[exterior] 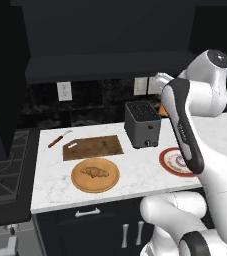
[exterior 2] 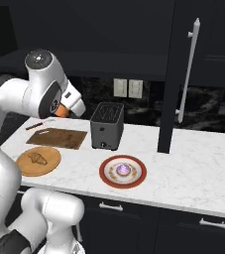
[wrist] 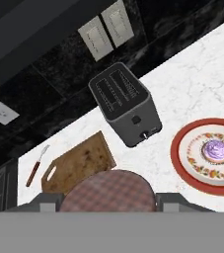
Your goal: From the different types of pastries on the counter, select a croissant and place it on the cutting board. Then retrieve a jar of jam from the cabinet and place it alongside the croissant on the cutting board.
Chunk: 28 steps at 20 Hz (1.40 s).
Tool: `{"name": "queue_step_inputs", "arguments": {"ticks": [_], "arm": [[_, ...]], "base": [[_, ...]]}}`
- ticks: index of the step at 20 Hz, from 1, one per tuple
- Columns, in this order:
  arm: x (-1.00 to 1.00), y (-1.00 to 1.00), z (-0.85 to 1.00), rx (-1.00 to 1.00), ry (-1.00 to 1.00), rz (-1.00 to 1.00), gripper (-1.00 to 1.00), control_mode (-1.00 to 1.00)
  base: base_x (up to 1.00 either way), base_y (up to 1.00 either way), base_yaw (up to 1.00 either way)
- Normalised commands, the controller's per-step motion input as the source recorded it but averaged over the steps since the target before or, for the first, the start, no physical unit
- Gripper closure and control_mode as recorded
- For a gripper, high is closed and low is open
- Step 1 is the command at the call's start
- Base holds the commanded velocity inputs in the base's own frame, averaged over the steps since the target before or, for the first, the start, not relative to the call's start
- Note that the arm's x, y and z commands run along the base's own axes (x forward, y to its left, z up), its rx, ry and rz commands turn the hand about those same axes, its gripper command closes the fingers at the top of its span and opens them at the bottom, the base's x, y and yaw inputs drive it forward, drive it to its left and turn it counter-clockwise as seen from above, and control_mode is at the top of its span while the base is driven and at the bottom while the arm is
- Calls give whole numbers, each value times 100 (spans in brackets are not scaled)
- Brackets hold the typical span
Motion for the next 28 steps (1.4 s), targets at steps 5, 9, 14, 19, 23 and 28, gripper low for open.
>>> {"name": "queue_step_inputs", "arguments": {"ticks": [5,9,14,19,23,28], "arm": [[-86,23,-18,5,-9,-6,100,-100],[-13,31,0,1,-8,-3,100,-100],[56,98,3,-12,-13,-29,100,-100],[17,40,-15,0,1,-5,100,-100],[100,-52,-1,6,3,0,100,-100],[27,14,-8,1,1,2,100,-100]], "base": [[0,0,0],[0,0,0],[0,0,0],[0,0,0],[0,0,0],[0,0,0]]}}
